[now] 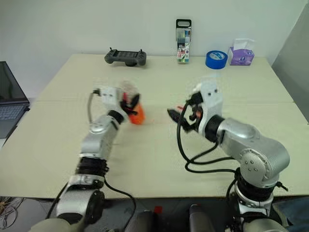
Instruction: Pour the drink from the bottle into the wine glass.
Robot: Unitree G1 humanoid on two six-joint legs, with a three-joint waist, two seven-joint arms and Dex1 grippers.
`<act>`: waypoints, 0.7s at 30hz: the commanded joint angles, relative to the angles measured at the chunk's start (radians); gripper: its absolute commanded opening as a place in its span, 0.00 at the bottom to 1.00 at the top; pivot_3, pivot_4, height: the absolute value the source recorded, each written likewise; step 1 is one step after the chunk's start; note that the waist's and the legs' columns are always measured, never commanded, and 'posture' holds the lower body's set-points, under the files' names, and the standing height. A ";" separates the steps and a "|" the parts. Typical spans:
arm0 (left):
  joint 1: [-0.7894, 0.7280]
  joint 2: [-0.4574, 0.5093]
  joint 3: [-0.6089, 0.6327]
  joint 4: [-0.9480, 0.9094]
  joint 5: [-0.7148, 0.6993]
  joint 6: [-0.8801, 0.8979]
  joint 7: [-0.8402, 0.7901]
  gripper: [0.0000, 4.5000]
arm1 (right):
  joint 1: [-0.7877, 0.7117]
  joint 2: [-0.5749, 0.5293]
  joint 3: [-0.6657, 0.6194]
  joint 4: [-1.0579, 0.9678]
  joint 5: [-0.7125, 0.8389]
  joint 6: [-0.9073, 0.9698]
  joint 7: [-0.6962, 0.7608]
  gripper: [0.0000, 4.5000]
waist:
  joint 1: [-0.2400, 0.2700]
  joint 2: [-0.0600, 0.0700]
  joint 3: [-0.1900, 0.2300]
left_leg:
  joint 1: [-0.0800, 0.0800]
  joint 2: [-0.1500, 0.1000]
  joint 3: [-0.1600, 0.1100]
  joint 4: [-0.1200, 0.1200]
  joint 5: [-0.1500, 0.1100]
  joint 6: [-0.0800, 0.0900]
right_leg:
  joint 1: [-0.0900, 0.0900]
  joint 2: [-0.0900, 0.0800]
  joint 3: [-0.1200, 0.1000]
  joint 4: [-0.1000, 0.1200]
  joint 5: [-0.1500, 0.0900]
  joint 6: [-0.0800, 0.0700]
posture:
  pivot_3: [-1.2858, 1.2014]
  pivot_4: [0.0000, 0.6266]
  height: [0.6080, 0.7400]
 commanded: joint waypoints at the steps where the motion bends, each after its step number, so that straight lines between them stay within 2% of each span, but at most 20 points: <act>1: -0.041 0.049 0.053 0.062 0.004 -0.074 0.017 0.36 | 0.010 0.031 0.078 -0.001 0.022 -0.059 0.021 0.87 | 0.001 0.000 0.000 | 0.000 0.000 0.000 0.000 0.000 0.000 | 0.000 0.000 0.000 0.000 0.000 0.000 | 0.52 0.24 1.00; 5: -0.029 0.085 0.073 0.098 -0.001 -0.118 -0.010 0.36 | -0.006 0.058 0.231 0.082 -0.048 -0.209 0.023 0.87 | 0.003 0.000 0.000 | 0.000 -0.001 0.000 0.001 0.000 0.000 | 0.001 -0.001 0.000 0.000 0.000 0.000 | 0.52 0.24 1.00; 8: -0.024 0.101 0.079 0.136 -0.001 -0.150 -0.028 0.36 | -0.015 0.075 0.283 0.148 -0.084 -0.283 0.022 0.87 | 0.005 0.000 0.000 | 0.000 -0.002 0.000 0.003 0.000 0.000 | 0.001 -0.001 0.000 0.000 0.000 0.000 | 0.52 0.24 1.00; 14: -0.033 0.111 0.085 0.235 -0.003 -0.213 -0.062 0.36 | -0.024 0.067 0.312 0.201 -0.123 -0.351 0.029 0.87 | 0.009 0.000 0.000 | 0.000 -0.002 0.000 0.003 0.000 -0.001 | 0.001 -0.002 0.000 0.000 0.000 0.000 | 0.52 0.24 1.00; 21: -0.021 0.099 0.072 0.273 0.008 -0.246 -0.067 0.36 | -0.007 0.024 0.308 0.166 -0.101 -0.319 0.053 0.87 | 0.008 0.000 0.000 | 0.000 -0.001 -0.001 0.003 0.000 0.000 | 0.002 -0.002 0.000 0.000 0.000 0.000 | 0.52 0.24 1.00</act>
